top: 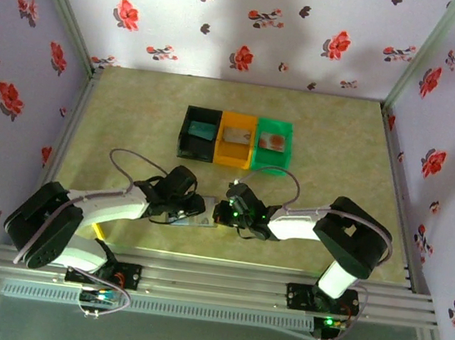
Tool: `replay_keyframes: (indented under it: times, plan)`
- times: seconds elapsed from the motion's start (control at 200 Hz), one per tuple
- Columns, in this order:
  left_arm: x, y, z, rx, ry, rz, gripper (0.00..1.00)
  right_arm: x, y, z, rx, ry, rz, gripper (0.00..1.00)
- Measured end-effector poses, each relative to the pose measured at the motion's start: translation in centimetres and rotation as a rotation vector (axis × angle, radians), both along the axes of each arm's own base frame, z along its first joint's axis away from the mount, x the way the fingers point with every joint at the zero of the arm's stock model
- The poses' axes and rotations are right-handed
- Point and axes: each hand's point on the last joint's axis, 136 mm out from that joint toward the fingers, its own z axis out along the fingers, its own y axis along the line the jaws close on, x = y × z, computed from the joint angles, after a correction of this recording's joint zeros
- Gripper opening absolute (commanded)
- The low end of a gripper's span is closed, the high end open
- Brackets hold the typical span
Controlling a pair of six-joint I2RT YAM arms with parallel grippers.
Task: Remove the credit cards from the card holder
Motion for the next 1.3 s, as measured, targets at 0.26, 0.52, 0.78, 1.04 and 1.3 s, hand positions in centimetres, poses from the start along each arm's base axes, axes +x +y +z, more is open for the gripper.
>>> replay_keyframes:
  times: [0.26, 0.52, 0.78, 1.04, 1.3]
  plan:
    - [-0.3, 0.1, -0.8, 0.033, 0.018, -0.019, 0.30, 0.0, 0.0, 0.0, 0.003, 0.003, 0.001, 0.04]
    - [-0.1, 0.2, -0.8, 0.053, 0.007, -0.029, 0.29, 0.1, 0.0, 0.0, 0.006, 0.002, 0.001, 0.04]
    - [0.0, 0.6, -0.9, 0.092, -0.001, -0.037, 0.30, 0.1, 0.1, 0.0, 0.007, 0.001, 0.001, 0.04]
    - [-0.1, 0.8, -1.0, 0.103, -0.004, -0.036, 0.30, 0.1, 0.1, 0.0, 0.010, 0.001, 0.002, 0.03]
    - [-0.1, 0.7, -1.0, 0.108, -0.009, -0.037, 0.30, 0.1, 0.2, 0.0, 0.013, 0.001, 0.003, 0.03]
